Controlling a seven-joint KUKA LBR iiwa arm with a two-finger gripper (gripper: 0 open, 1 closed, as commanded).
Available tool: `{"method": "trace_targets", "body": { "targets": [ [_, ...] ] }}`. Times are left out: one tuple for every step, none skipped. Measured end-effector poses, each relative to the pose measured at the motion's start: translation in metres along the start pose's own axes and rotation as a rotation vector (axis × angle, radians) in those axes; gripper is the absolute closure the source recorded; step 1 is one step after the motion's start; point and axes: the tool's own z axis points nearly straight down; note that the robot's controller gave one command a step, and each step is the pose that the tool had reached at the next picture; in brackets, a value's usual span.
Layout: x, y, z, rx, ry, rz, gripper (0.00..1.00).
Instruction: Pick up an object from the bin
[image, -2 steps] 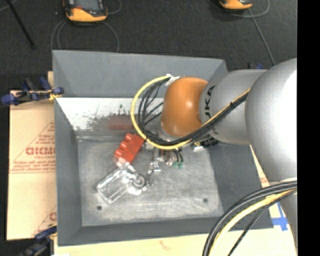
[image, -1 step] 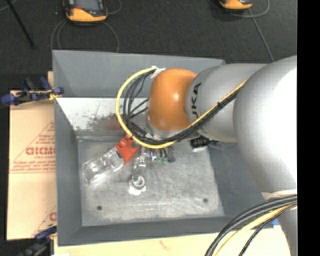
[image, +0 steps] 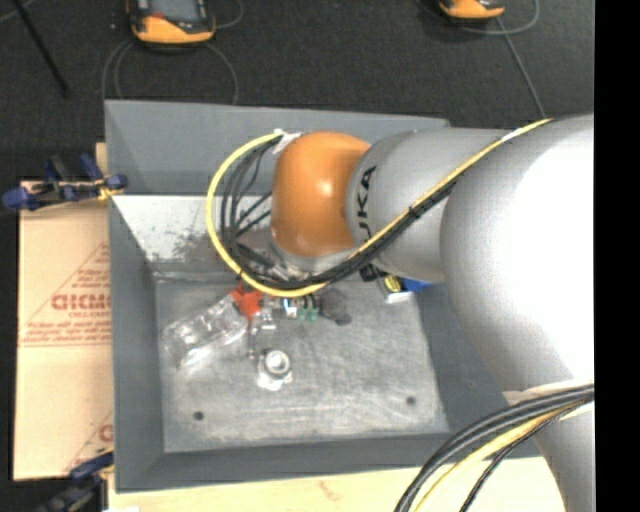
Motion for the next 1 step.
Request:
{"method": "trace_targets", "body": {
  "targets": [
    [-0.0214, 0.0009, 0.0194, 0.000, -0.002, -0.425, 0.00]
  ]
}}
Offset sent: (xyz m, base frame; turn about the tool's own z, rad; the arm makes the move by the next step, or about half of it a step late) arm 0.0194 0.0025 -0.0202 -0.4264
